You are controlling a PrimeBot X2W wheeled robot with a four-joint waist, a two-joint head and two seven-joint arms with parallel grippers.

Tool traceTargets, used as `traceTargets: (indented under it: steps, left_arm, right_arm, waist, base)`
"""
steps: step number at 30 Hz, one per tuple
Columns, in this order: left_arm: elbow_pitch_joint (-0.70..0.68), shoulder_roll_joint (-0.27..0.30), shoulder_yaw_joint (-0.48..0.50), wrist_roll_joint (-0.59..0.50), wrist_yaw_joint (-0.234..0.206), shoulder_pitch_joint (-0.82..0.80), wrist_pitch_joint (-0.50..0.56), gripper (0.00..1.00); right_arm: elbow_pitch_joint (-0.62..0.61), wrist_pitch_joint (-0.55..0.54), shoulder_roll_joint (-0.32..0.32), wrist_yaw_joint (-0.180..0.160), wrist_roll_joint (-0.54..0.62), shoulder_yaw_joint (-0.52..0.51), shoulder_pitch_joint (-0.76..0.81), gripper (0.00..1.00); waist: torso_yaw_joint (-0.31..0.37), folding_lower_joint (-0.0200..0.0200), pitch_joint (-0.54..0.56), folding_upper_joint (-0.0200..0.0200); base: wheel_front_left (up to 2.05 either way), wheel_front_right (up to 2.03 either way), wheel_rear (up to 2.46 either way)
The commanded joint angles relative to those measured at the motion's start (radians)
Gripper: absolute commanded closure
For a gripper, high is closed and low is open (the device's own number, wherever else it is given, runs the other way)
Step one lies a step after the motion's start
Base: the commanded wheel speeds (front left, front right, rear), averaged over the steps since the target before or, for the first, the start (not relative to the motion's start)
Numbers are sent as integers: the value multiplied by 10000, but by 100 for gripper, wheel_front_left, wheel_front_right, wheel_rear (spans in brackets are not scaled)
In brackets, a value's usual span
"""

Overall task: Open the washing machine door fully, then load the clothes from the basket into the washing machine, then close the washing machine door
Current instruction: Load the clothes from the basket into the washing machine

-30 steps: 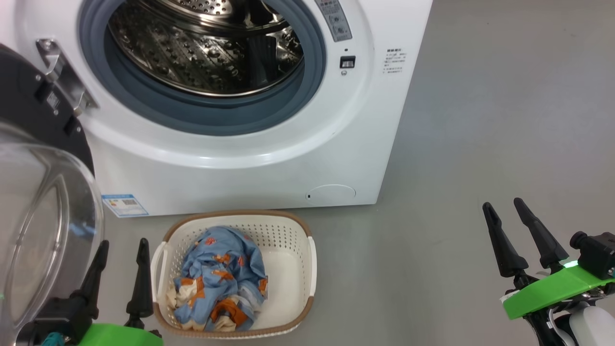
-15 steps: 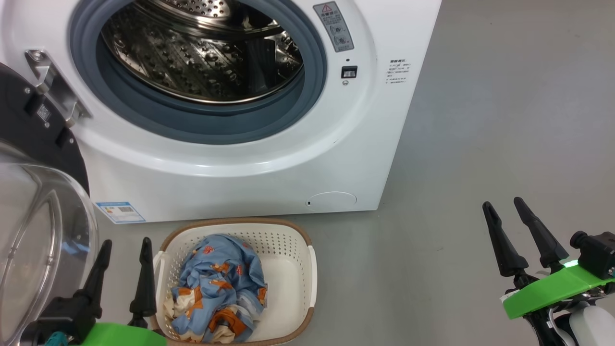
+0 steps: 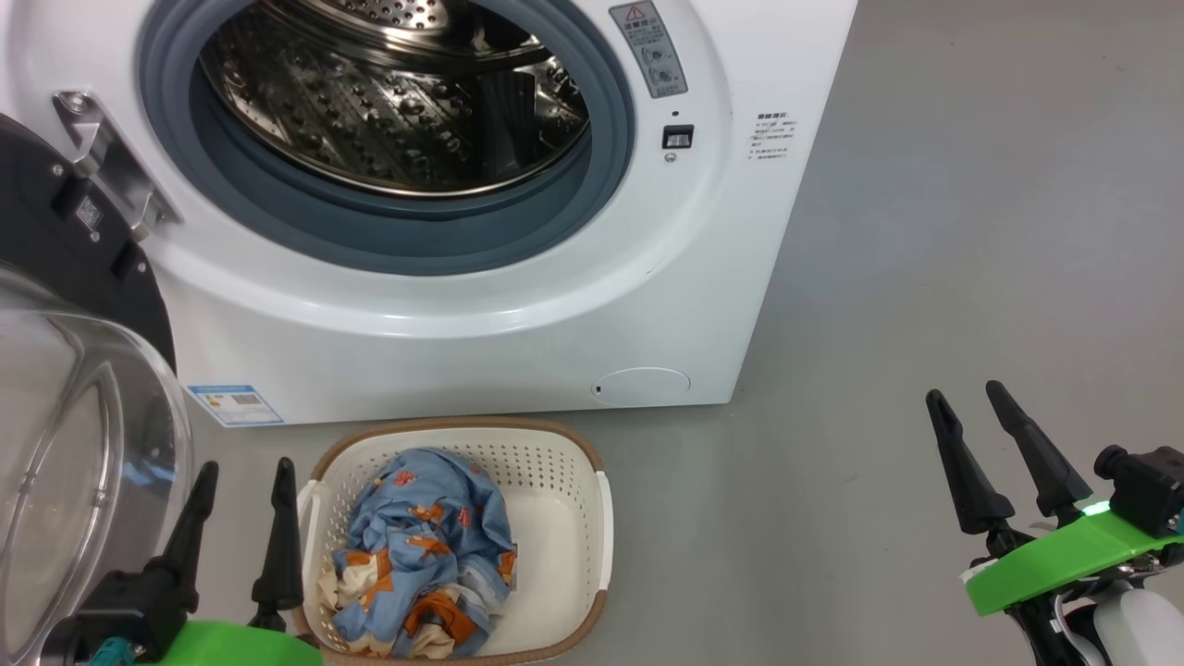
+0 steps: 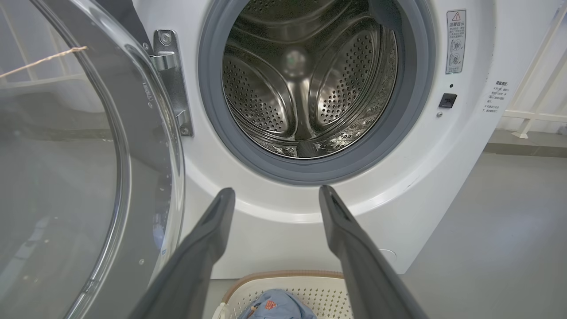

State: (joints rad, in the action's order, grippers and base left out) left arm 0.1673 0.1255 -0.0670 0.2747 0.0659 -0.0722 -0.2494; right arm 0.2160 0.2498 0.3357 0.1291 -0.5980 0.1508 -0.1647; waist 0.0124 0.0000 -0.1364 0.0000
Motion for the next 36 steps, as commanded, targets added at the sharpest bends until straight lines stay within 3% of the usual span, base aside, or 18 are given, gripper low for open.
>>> traceTargets:
  steps: [1, 19, 36]
  left_arm:
    - [-171, 165, 372, -115, 55, -401, -124, 0]
    - [-212, 229, 267, -337, 64, -533, -124, 0]
    - [-30, 293, 206, -418, 4, -1169, -124, 0]
  right_arm:
    - [-200, 120, 162, 16, 46, 233, -151, 0]
    - [-230, 120, 121, 16, 72, 289, -223, 0]
    - [-459, 120, -27, 16, 105, 156, -702, 0]
  waist:
    - [8, 0, -1, 0]
    - [103, 0, -320, 0]
    - [325, 0, -1609, 0]
  base:
    - [0, 0, 0]
    - [0, 0, 0]
    - [0, 0, 0]
